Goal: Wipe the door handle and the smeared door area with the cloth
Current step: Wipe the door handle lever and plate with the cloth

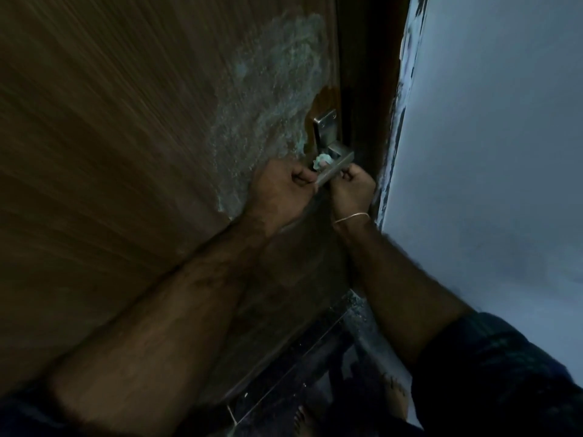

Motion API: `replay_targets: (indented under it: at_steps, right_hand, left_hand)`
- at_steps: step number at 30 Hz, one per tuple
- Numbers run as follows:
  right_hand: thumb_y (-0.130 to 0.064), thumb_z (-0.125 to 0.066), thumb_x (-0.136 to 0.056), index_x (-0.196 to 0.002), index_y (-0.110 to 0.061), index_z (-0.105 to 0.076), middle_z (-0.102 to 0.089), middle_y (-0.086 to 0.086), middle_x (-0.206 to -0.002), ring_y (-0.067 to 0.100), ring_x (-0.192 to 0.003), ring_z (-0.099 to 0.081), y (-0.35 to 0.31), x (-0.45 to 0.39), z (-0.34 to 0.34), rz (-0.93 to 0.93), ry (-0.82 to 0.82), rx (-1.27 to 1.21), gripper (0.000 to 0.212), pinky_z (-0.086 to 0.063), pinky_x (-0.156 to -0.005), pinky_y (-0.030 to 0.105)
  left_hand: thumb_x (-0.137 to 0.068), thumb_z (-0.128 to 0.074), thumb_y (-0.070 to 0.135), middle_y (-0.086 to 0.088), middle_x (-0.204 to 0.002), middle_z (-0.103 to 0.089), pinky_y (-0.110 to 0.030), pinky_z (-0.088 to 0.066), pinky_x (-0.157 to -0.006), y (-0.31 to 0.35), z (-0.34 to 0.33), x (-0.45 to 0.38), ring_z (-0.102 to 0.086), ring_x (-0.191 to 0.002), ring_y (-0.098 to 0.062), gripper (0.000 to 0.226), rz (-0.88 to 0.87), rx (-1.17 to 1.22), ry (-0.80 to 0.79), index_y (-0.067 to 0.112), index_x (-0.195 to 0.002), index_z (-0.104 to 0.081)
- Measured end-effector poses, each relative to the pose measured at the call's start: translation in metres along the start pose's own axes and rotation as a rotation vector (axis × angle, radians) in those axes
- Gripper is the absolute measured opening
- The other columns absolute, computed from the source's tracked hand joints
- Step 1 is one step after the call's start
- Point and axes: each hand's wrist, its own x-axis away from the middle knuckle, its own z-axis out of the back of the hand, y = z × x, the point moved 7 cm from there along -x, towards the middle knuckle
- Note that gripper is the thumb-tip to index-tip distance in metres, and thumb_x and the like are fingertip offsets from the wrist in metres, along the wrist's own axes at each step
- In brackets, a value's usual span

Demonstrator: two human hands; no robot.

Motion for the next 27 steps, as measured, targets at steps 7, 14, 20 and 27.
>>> replay_targets:
  at_steps: [7,14,20,27]
  right_hand:
    - [-0.005,-0.068,-0.083,-0.093,-0.005,-0.073,-0.072,0.005,-0.086,0.0,-0.071,-0.063,-0.025,0.002,0.037,0.219,0.121,0.32,0.011,-0.051,-0.069,0.009]
    - [0.002,-0.056,-0.086,-0.101,0.0,-0.069,-0.066,0.015,-0.106,0.023,-0.1,-0.058,-0.103,0.019,-0.015,0.972,-0.388,0.942,0.021,-0.043,-0.09,0.023]
    - [-0.005,-0.043,-0.095,-0.113,0.003,-0.062,-0.052,0.021,-0.126,0.038,-0.111,-0.049,-0.097,0.02,-0.059,1.137,-0.746,1.731,0.028,-0.046,-0.092,0.044]
    - [-0.013,-0.039,-0.098,-0.109,0.0,-0.064,-0.052,0.018,-0.125,0.036,-0.109,-0.052,-0.107,0.025,-0.065,1.213,-1.034,1.985,0.031,-0.053,-0.074,0.046]
  left_hand:
    - [-0.082,-0.075,0.016,0.021,-0.07,-0.062,-0.017,-0.051,-0.068,-0.003,-0.002,0.002,-0.06,-0.068,0.007,0.012,-0.016,0.024,0.013,0.02,-0.093,-0.075]
    - [-0.083,-0.072,0.009,0.011,-0.074,-0.065,-0.025,-0.055,-0.077,-0.005,-0.005,0.003,-0.063,-0.071,-0.004,0.013,0.0,0.04,0.07,0.012,-0.094,-0.076]
    - [-0.082,-0.072,0.008,0.001,-0.083,-0.073,-0.036,-0.059,-0.081,-0.004,-0.002,0.004,-0.069,-0.08,-0.016,0.012,0.016,0.012,0.111,0.013,-0.09,-0.078]
    - [-0.082,-0.073,0.009,0.009,-0.081,-0.072,-0.025,-0.058,-0.076,-0.004,-0.001,0.008,-0.065,-0.074,-0.004,0.013,0.04,0.006,0.128,0.019,-0.088,-0.078]
